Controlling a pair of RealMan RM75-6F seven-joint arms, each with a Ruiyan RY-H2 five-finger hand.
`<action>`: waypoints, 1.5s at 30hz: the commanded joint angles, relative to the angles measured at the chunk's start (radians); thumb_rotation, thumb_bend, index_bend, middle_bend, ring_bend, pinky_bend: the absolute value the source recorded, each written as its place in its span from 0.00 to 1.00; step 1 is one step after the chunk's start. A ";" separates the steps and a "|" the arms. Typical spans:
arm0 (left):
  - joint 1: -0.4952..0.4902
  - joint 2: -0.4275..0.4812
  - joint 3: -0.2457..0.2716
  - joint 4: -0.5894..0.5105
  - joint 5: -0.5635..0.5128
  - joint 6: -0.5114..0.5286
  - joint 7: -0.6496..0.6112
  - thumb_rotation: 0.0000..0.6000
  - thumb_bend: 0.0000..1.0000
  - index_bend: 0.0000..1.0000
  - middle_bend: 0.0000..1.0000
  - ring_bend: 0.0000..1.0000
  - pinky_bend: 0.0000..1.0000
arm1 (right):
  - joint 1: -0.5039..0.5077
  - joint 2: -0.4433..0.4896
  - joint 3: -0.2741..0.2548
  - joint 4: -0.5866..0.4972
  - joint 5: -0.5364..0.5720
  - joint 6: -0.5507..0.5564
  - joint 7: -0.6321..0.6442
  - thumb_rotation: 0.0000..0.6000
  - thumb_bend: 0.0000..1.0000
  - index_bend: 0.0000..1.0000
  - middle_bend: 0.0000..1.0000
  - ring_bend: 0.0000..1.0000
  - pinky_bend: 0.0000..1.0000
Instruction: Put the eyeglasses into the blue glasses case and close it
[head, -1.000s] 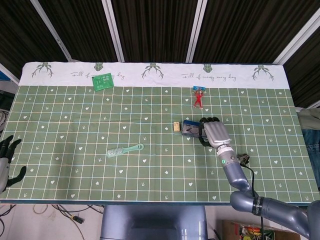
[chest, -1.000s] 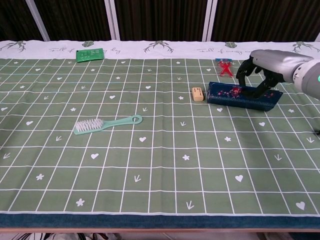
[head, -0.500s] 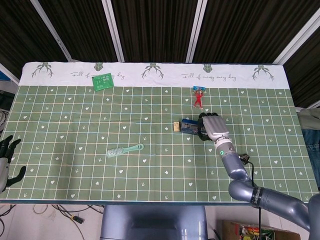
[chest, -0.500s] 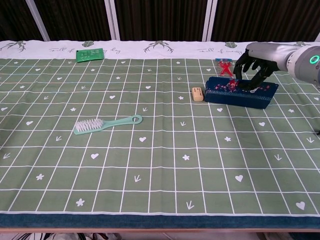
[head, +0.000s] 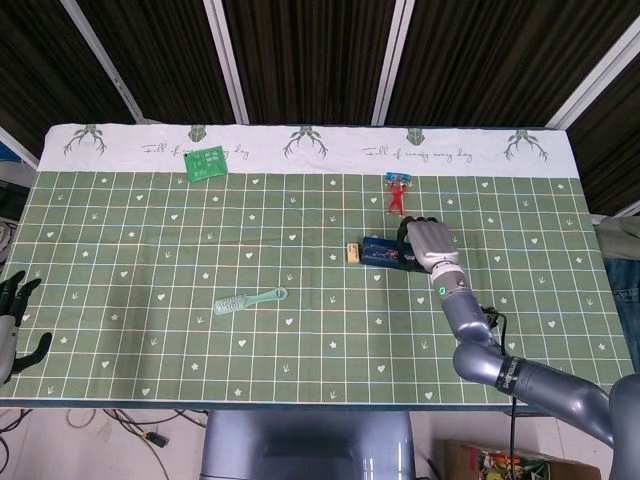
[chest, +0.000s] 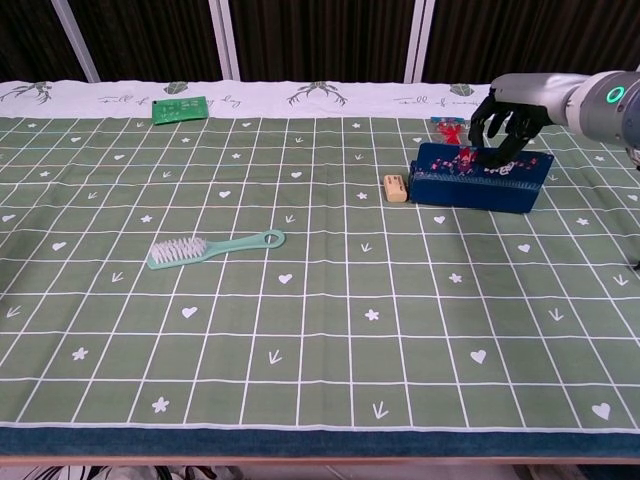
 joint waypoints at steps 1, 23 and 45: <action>0.000 0.000 0.000 0.000 0.000 0.001 -0.001 1.00 0.36 0.10 0.00 0.00 0.00 | 0.015 -0.005 -0.002 0.024 0.022 -0.017 0.002 1.00 0.53 0.69 0.25 0.24 0.20; 0.000 0.002 0.002 0.002 0.000 -0.004 -0.003 1.00 0.36 0.10 0.00 0.00 0.00 | 0.094 -0.041 -0.045 0.190 0.140 -0.141 0.018 1.00 0.53 0.45 0.22 0.20 0.20; -0.002 0.005 0.003 -0.001 0.001 -0.009 -0.004 1.00 0.36 0.10 0.00 0.00 0.00 | 0.074 0.049 -0.049 0.085 0.080 -0.122 0.108 1.00 0.33 0.00 0.12 0.13 0.19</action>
